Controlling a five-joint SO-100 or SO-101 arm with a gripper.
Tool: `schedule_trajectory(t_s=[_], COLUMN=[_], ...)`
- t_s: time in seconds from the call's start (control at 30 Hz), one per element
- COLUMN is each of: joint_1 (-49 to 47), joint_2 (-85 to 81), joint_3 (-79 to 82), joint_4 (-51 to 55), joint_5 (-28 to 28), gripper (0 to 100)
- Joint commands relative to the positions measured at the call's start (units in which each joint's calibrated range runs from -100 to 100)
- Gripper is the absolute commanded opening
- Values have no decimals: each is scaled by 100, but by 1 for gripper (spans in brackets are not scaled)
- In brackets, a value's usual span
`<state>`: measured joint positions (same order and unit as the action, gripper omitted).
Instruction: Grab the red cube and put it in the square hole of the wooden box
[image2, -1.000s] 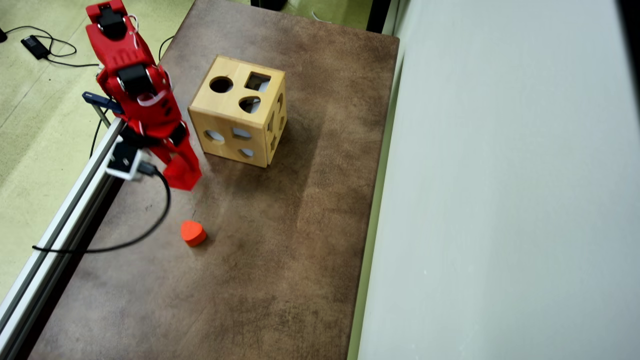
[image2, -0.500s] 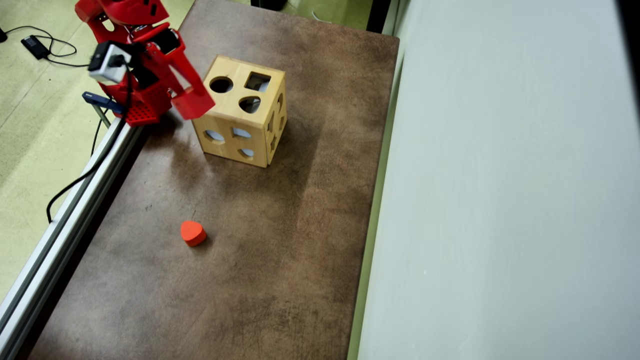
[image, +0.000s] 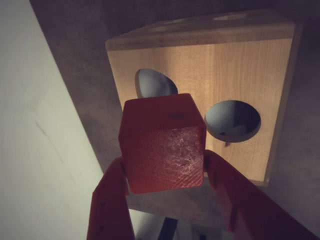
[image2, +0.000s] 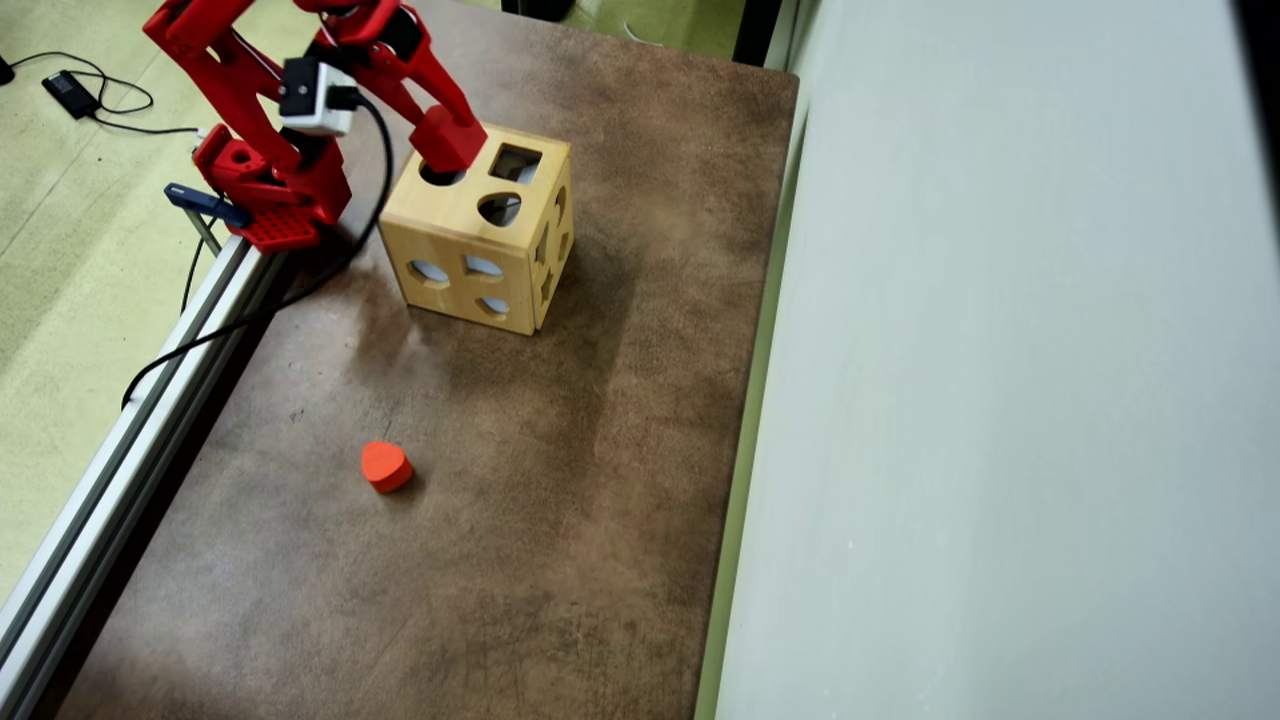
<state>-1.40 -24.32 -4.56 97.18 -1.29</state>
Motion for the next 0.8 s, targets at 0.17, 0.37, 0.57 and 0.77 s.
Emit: schedule_trajectory(t_s=[0.17, 0.37, 0.57, 0.77], joint_1=[-127, -625, -1093, -1205], joint_2=[1018, 1332, 1349, 1349], joint_3=[-1548, -1664, -1637, -1583], joint_4=[33, 33, 41, 49], joint_5=[-156, -308, -283, -264], gripper=[2, 2, 2, 2])
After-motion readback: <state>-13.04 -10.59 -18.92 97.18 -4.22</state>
